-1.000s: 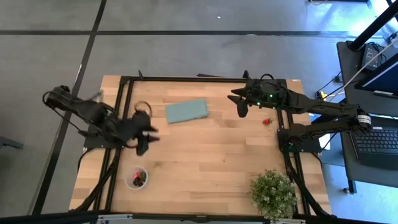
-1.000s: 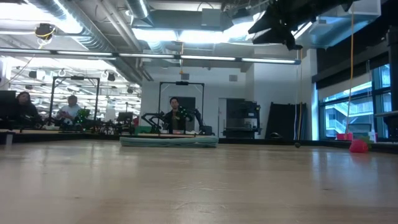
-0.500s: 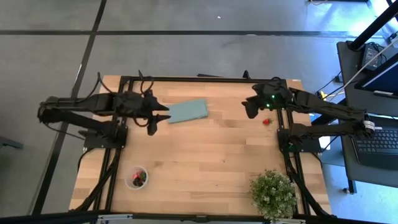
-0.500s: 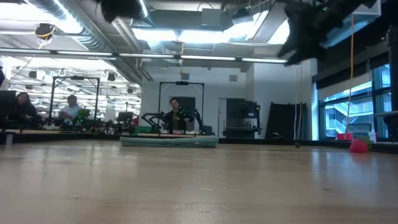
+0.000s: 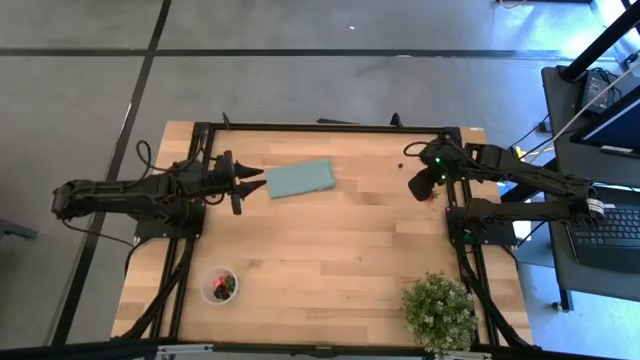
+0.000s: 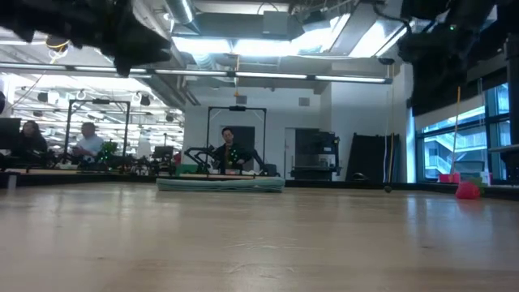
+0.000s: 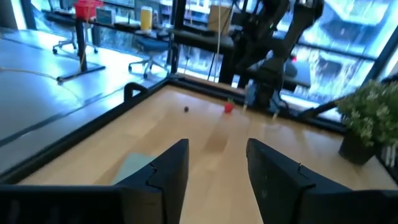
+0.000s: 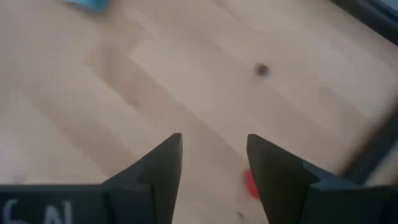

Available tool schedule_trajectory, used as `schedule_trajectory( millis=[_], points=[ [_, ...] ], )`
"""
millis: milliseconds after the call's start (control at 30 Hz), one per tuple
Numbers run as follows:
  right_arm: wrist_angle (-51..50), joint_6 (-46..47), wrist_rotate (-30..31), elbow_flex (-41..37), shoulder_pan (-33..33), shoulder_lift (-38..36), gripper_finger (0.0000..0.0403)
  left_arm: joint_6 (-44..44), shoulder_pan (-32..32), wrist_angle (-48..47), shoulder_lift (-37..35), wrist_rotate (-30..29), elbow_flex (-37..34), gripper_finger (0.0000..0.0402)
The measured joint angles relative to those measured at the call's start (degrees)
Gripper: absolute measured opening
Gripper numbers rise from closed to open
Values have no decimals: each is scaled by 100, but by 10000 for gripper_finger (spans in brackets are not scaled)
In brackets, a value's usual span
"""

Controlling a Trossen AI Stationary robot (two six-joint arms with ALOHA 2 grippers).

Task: Pick and placing Produce into tupperware
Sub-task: Put the strawberry into the transparent container

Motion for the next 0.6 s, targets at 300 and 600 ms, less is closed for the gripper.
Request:
schedule_trajectory(
  millis=[300, 600],
  points=[
    [-555, 88, 207, -160, -301, 16, 184, -304, 0, 681, -64, -172, -543, 153],
    [-878, 418, 202, -163, -532, 23, 252, -303, 0, 692, -60, -430, -543, 160]
  ],
)
